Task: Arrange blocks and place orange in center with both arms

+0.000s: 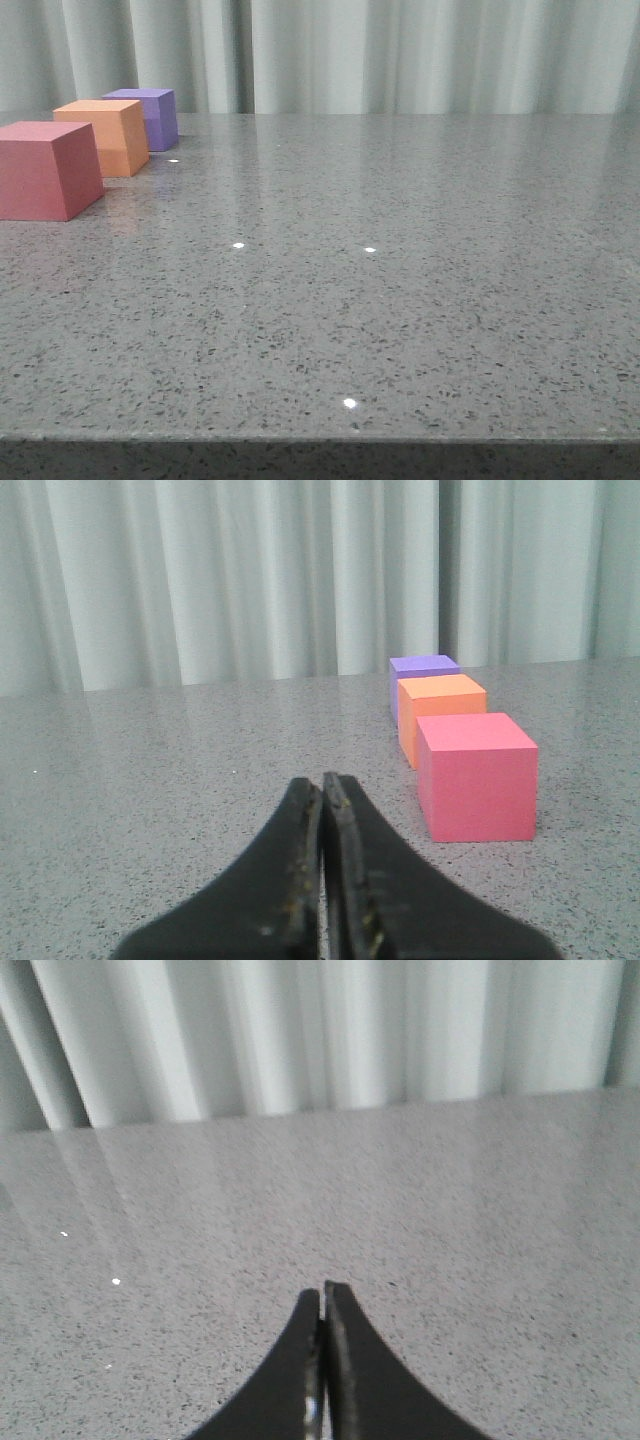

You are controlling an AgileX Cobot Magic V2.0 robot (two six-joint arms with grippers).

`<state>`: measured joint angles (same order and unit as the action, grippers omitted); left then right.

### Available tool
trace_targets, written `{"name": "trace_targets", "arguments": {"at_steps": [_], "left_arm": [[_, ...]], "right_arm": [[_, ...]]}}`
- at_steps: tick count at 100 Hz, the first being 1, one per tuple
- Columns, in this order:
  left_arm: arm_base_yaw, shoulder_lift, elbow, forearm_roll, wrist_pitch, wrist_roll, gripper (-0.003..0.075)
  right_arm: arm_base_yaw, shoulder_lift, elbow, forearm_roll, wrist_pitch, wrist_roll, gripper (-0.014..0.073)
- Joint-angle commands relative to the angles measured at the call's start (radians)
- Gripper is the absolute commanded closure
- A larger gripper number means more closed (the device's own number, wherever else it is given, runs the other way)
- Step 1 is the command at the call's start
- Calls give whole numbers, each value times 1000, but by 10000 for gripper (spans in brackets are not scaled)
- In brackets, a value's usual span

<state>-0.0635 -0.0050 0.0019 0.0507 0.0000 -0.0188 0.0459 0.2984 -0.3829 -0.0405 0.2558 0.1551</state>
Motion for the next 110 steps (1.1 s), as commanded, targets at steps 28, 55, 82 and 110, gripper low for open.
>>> {"name": "trace_targets", "arguments": {"at_steps": [28,55,82,110], "left_arm": [[2,-32,44,-9,-77,-7,739],[2,-32,44,-9,-77,-7,739],[2,-32,44,-9,-77,-7,739],[2,-32,44,-9,-77,-7,739]], "right_arm": [[-3,-284,223,14,-134,-49,660],[-4,-326,363,14,-305,-48,660],[-4,-326,393,14,-378,-48,660],[-4,-326,393,14,-377,-48,660]]}}
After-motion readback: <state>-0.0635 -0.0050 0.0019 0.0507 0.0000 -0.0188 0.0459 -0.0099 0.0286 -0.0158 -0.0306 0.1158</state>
